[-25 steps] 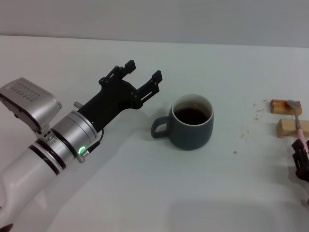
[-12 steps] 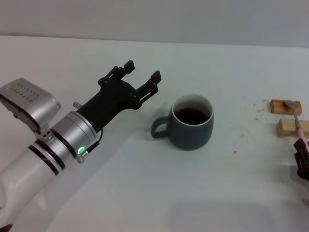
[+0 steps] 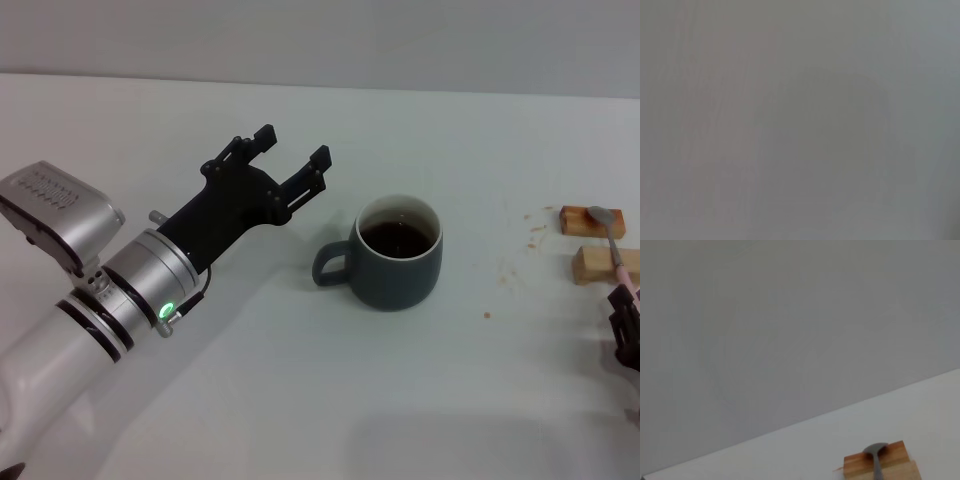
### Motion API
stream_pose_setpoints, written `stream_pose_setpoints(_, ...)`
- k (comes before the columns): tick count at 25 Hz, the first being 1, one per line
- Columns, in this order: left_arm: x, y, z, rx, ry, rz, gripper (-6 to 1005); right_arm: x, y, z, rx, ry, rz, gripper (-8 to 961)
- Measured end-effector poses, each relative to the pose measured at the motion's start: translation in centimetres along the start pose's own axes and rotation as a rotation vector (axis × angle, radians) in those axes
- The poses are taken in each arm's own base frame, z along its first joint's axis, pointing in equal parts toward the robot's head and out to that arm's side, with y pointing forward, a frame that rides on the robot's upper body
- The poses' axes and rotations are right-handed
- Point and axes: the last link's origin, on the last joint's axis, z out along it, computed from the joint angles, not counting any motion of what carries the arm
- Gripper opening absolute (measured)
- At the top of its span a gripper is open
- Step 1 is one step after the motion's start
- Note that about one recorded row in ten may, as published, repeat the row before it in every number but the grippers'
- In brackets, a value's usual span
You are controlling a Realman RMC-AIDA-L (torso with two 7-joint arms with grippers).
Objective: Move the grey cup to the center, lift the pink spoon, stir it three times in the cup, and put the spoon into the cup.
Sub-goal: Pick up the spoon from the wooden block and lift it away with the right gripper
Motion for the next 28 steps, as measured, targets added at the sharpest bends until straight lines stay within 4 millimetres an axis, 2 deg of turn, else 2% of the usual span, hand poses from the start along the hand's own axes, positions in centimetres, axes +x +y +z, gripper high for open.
stream_pose_setpoints(12,0.02,-0.08,0.03,0.003,0.000,-0.001,813,0.09,0.07,0.54,-0.003,0.017,-0.004,241)
stream_pose_setpoints(18,-0.05,-0.17,0.07,0.009,-0.007,-0.002,813,0.11,0.13,0.65,-0.007,0.021,-0.006,179)
stream_pose_setpoints(28,-0.14,-0.23,0.18,0.012,-0.017,-0.001,813,0.12,0.17,0.70,-0.009,0.023,-0.007,160)
